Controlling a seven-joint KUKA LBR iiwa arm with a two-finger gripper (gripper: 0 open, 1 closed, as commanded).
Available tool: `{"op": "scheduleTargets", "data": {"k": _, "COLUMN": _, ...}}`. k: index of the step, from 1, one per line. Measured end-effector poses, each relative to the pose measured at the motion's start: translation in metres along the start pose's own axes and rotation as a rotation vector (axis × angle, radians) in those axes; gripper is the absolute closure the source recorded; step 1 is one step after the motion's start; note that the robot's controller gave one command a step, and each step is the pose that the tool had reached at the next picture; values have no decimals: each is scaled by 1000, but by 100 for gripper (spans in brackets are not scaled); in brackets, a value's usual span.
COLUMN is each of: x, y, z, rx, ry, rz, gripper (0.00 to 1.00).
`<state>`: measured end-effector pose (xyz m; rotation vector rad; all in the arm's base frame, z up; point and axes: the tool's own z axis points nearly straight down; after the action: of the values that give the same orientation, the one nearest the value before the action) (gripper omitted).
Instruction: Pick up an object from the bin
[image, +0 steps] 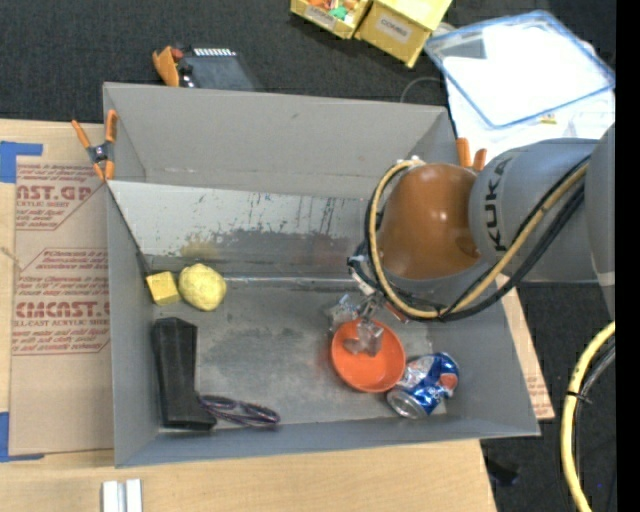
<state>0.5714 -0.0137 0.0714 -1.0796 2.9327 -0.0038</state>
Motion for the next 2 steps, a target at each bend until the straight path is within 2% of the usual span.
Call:
{"op": "scheduleTargets", "data": {"k": 1, "x": 0, "y": 0, "z": 0, "rx": 0, "ry": 0, "rz": 0, "gripper": 100}}
{"op": "scheduleTargets", "data": {"k": 2, "x": -9, "y": 0, "z": -59, "rx": -4, "ry": 5, "rz": -7, "gripper": 100}}
